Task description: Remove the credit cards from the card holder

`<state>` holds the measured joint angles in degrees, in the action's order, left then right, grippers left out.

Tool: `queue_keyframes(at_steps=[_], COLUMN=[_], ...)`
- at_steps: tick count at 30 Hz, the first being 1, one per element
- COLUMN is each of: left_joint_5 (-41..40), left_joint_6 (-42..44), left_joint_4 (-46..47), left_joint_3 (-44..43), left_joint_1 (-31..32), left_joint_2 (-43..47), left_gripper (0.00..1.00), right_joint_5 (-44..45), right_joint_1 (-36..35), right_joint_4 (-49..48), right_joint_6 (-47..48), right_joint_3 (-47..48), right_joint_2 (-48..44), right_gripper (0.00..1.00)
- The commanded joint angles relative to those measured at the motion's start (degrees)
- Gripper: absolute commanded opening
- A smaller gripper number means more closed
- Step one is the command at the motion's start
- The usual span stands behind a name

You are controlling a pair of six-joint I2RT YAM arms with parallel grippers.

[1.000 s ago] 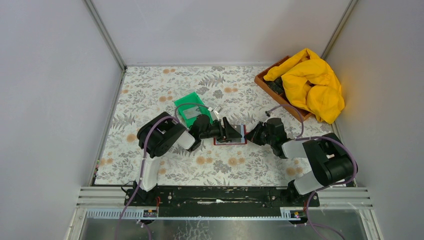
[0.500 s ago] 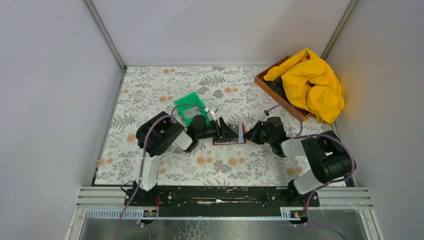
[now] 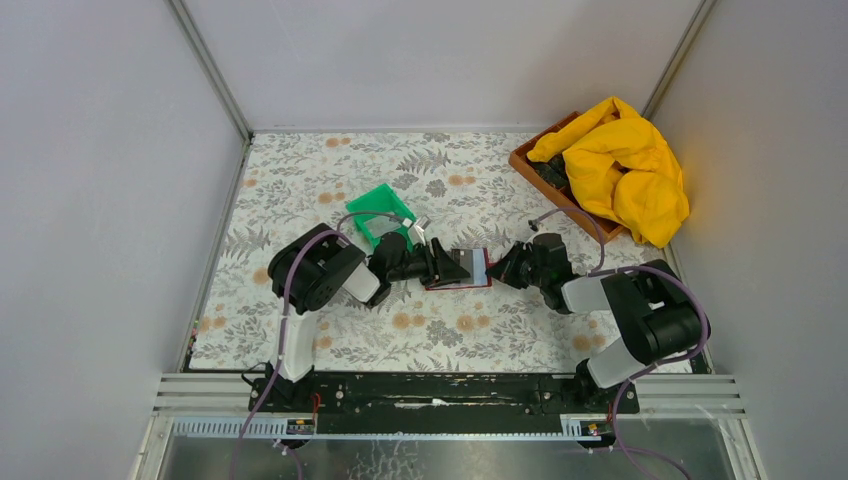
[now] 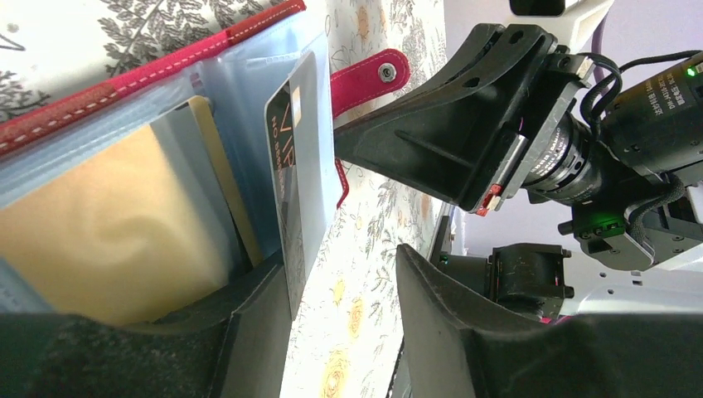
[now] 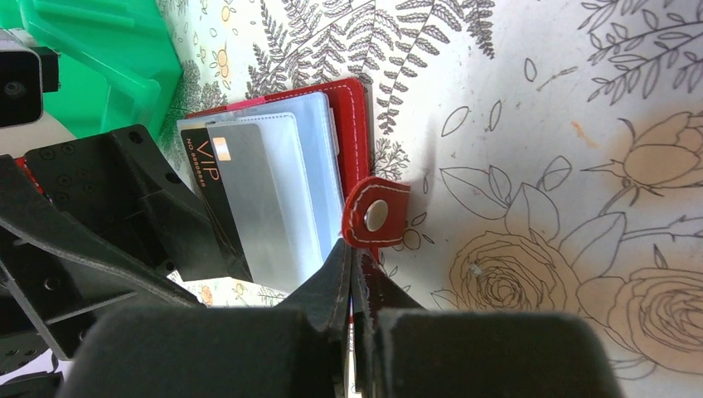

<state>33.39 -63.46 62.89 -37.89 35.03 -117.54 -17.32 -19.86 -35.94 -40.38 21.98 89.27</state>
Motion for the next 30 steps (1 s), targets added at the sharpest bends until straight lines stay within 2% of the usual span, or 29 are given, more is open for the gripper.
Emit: queue_keyframes(at_steps=[1, 5, 11, 16, 20, 23, 25, 27, 30], left_joint_5=[-2.7, -3.1, -3.3, -4.1, -5.0, -5.6, -5.6, -5.5, -5.5], left_joint_6=[2.5, 2.7, 2.6, 2.9, 3.3, 3.9, 4.0, 4.0, 3.8], left_joint_4=[-5.4, -5.8, -6.2, -6.7, -7.6, -8.9, -9.2, -9.1, -8.9], left_joint_3=[1.7, 1.7, 1.5, 2.1, 2.7, 2.7, 2.6, 2.5, 2.5], left_joint_1=[-1.1, -1.2, -1.2, -1.2, -1.2, -1.3, -1.3, -1.3, -1.3], left_joint_2=[0.9, 1.2, 1.3, 2.1, 3.3, 3.9, 4.2, 4.1, 4.2], left_gripper=[0.54, 0.52, 0.34, 0.24, 0.24, 0.17, 0.22, 0.31, 0.34], right_joint_5=[1.9, 1.9, 1.9, 1.5, 0.8, 0.7, 0.7, 0.7, 0.7], right_joint_1=[-0.5, -0.5, -0.5, -0.5, -0.5, -0.5, -0.5, -0.5, -0.5], right_joint_4=[6.9, 6.8, 6.9, 6.2, 5.9, 5.7, 5.7, 5.7, 5.7], right_joint_6=[1.9, 1.8, 1.9, 1.9, 1.8, 1.7, 1.9, 1.9, 1.8], right_joint_3=[-0.7, -0.8, -0.8, -0.7, -0.5, -0.5, -0.5, -0.6, -0.7], right_joint_2=[3.6, 3.6, 3.8, 4.4, 5.0, 5.2, 5.3, 5.2, 5.3], right_gripper=[0.0, 0.0, 0.0, 0.0, 0.0, 0.0, 0.0, 0.0, 0.0])
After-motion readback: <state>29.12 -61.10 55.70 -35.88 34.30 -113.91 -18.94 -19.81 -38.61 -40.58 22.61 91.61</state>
